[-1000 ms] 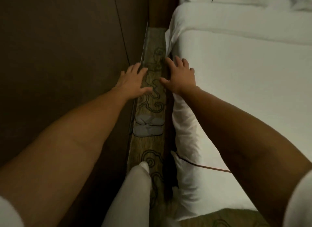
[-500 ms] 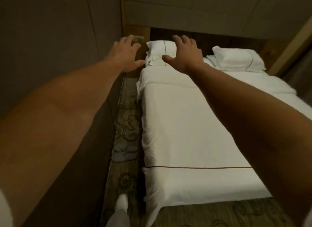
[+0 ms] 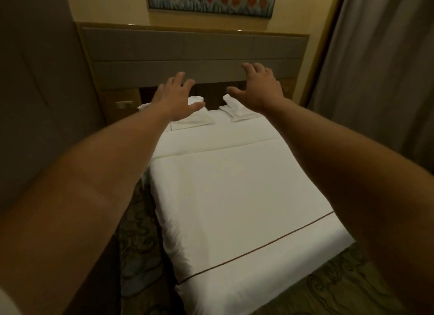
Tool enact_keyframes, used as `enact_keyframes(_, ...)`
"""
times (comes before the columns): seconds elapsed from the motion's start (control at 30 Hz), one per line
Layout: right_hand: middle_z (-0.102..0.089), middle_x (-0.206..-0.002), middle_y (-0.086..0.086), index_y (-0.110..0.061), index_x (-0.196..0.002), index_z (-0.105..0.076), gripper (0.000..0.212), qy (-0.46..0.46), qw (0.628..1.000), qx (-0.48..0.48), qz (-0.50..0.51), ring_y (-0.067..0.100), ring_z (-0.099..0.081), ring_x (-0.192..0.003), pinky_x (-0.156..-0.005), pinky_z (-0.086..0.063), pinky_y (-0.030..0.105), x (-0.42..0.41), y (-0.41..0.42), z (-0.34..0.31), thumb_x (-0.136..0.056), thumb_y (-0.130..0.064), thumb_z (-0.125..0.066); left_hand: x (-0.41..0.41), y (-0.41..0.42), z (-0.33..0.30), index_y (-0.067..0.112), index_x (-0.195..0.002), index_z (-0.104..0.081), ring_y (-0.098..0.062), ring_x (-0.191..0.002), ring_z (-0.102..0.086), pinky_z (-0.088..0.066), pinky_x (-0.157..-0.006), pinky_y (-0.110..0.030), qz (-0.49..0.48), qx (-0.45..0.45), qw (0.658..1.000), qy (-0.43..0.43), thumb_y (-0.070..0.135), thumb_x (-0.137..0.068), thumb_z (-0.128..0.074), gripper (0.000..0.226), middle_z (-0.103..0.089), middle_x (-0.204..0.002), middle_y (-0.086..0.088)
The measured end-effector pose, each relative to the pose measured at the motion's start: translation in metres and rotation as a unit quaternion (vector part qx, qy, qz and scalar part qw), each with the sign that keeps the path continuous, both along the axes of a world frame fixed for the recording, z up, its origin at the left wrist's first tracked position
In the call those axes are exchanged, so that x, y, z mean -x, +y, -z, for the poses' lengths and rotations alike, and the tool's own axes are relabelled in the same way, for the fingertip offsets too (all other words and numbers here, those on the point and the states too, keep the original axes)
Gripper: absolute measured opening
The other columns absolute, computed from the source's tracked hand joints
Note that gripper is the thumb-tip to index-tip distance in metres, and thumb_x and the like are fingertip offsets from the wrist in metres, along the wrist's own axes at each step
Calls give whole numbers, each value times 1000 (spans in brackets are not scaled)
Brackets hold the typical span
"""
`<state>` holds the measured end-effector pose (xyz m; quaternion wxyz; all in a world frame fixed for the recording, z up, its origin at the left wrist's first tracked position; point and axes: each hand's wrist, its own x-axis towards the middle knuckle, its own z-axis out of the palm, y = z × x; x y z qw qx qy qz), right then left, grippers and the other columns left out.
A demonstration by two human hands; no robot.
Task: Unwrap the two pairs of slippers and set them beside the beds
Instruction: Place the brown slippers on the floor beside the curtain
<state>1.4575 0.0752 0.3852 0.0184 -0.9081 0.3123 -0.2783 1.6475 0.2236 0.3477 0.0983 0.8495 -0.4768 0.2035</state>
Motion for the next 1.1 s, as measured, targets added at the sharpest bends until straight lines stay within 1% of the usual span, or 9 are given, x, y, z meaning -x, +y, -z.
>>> enact_keyframes(0.13,-28,-165,9,-24,-158,-26,86,23,998,16,57,35,-27,-151,-116,-34,60,58,-36,5,-89,-65,-58,35,-70,7,23,-153,-31,-38,-148,-25,-32,-113,-57,67,-4,998,5,69,-91,-49,79,-17,-165,-9)
enact_keyframes(0.2,-30,-164,8,-24,-158,-28,84,33,996,19,86,35,-28,-150,-115,-35,60,91,-57,11,-90,-64,-58,63,-107,15,22,-154,-32,-37,-148,-25,-32,-114,-57,107,-2,994,15,65,-92,-52,78,-15,-166,-9)
enact_keyframes(0.3,-33,-163,7,-25,-155,-33,82,36,989,20,141,34,-31,-149,-114,-36,60,147,-96,15,-89,-67,-57,117,-171,24,23,-154,-31,-37,-148,-26,-32,-113,-56,164,2,986,16,62,-93,-53,76,-13,-167,-9)
enact_keyframes(0.43,-36,-162,8,-21,-152,-38,79,51,976,28,208,35,-33,-148,-113,-35,62,238,-165,21,-89,-65,-57,203,-267,32,23,-153,-34,-37,-148,-26,-34,-113,-54,240,7,970,28,63,-93,-51,74,-13,-167,-8)
enact_keyframes(0.5,-37,-161,8,-21,-152,-39,78,45,966,32,251,34,-33,-148,-114,-32,63,286,-203,26,-90,-64,-57,249,-318,38,24,-153,-34,-37,-148,-27,-34,-112,-55,272,5,962,19,63,-93,-52,73,-13,-167,-9)
enact_keyframes(0.63,-37,-160,9,-20,-153,-38,78,66,944,18,322,34,-34,-147,-115,-32,62,380,-287,35,-91,-63,-57,331,-419,48,27,-154,-31,-38,-149,-26,-34,-114,-57,305,-4,952,24,63,-93,-52,74,-11,-168,-7)
enact_keyframes(0.8,-39,-158,11,-18,-152,-38,75,43,922,-10,384,35,-36,-144,-115,-34,59,483,-384,32,-92,-60,-56,417,-540,44,26,-154,-32,-38,-148,-28,-33,-114,-57,343,13,938,55,60,-94,-53,72,-11,-167,-6)
enact_keyframes(0.93,-41,-155,11,-18,-149,-41,72,50,916,-6,399,35,-37,-143,-113,-36,59,537,-453,38,-92,-58,-58,479,-629,49,26,-151,-36,-39,-145,-33,-34,-112,-57,379,19,923,54,62,-93,-51,70,-15,-166,-7)
enact_keyframes(1.1,-40,-156,9,-19,-150,-41,71,57,905,-18,420,34,-35,-145,-114,-35,58,595,-551,58,-91,-56,-56,543,-750,75,25,-149,-38,-40,-145,-33,-32,-112,-58,419,-3,906,53,64,-92,-49,70,-17,-166,-8)
